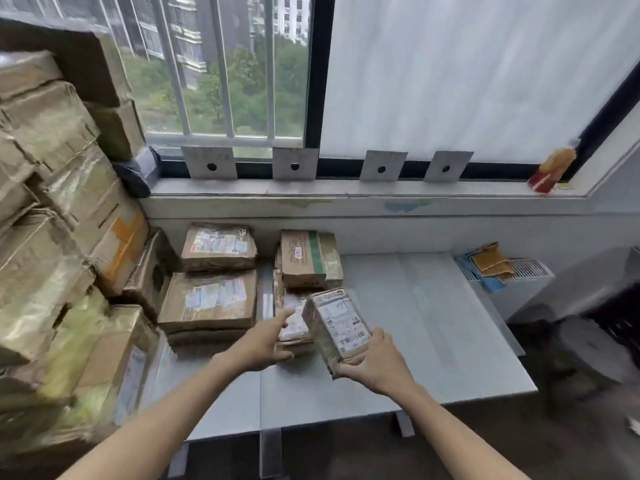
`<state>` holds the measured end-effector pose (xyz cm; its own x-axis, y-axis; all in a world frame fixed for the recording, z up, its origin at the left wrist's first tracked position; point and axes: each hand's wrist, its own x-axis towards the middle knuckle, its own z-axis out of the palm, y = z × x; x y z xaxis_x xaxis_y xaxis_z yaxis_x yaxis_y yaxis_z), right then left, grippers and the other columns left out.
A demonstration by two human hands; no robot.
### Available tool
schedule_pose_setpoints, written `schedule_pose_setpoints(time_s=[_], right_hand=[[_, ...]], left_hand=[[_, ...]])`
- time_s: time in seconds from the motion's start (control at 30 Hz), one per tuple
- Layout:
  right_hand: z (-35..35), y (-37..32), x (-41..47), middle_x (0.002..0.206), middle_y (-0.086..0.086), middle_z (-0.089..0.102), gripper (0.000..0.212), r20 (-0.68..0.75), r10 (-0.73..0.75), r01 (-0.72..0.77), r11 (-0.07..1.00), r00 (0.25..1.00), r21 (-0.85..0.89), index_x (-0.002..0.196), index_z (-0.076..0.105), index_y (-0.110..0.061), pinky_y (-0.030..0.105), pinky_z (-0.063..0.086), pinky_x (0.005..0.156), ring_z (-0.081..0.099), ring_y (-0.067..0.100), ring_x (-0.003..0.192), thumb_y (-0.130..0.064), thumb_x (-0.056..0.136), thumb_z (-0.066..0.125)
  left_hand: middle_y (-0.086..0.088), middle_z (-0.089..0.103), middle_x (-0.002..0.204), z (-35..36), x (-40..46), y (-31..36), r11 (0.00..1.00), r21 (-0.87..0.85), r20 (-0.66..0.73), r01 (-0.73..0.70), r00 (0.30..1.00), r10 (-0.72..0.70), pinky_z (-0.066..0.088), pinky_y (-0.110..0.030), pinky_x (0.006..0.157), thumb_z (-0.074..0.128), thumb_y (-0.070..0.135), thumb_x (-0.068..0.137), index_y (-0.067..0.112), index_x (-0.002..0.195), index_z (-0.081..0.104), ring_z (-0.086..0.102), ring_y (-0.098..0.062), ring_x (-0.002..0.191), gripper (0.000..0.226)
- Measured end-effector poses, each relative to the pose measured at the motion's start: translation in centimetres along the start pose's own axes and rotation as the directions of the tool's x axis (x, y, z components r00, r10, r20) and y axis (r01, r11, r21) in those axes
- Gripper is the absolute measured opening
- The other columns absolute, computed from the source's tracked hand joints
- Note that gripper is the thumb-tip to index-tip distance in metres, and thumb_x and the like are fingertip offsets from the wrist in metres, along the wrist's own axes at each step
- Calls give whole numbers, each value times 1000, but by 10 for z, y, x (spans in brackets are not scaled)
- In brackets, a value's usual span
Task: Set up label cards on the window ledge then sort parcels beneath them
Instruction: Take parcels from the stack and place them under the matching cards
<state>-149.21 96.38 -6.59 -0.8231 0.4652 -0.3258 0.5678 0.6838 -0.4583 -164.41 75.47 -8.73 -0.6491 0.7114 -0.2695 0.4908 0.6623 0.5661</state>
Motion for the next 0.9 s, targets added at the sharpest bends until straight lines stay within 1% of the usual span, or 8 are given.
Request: schedule_pose_setpoints(time_s=[0.1,0.23,0.37,0.47,0.53,0.63,0.77,0.9], right_hand=[[6,10,25,119,1,46,98,-45,129,-126,991,991,46,123,37,-16,34,51,86,57,23,108,-70,52,78],[17,7,55,123,6,45,102,-21,209,-208,977,978,40,131,31,-10,34,49,82,57,27,110,-68,61,78],[31,-3,85,129,10,44,104,15,216,-216,976,976,22,136,22,-12,39,50,88,56,32,113,-68,66,75],[40,-4,103,139,13,36,121,70,196,-199,980,978,26,152,1,-17,41,48,95,54,34,120,-67,70,74],[44,0,111,143,11,30,126,115,132,-136,990,985,28,156,-9,-22,41,48,97,52,33,124,-64,72,75],[52,11,119,153,8,18,111,189,12,-17,1000,982,26,159,-4,-24,40,46,104,42,30,134,-48,83,73],[58,25,126,166,8,-3,87,229,-48,47,999,972,9,160,5,-20,37,40,110,30,30,144,-26,95,62],[58,31,132,167,6,-13,82,251,-83,90,996,964,-18,161,2,-21,35,40,108,25,30,148,-20,99,55]], left_hand=[[-5,43,152,24,21,-10,1000,1,45,8,999,-8,39,-29,107,73,30,87,27,156,19,45,-19,137,87],[-3,36,154,43,48,-10,999,23,16,40,999,-41,33,-30,111,67,29,86,27,155,24,37,-21,138,81],[-7,32,154,51,71,-7,994,23,-19,109,994,-109,31,-31,112,66,26,84,28,154,26,33,-25,141,81],[-9,27,158,58,81,-5,987,40,-21,153,988,-152,29,-34,116,67,25,83,31,155,24,25,-26,146,84],[-9,24,160,62,85,-4,985,76,6,157,987,-158,26,-33,118,67,26,84,32,156,21,20,-24,148,86],[-7,18,162,69,91,-3,974,164,28,158,986,-165,22,-37,120,66,30,86,36,156,15,11,-25,151,87],[-2,5,166,81,96,6,962,235,68,143,984,-163,12,-48,123,62,29,89,43,155,9,-5,-29,153,86],[2,-11,166,92,102,17,941,319,101,116,983,-155,1,-49,122,58,28,91,40,157,3,-14,-29,152,87]])
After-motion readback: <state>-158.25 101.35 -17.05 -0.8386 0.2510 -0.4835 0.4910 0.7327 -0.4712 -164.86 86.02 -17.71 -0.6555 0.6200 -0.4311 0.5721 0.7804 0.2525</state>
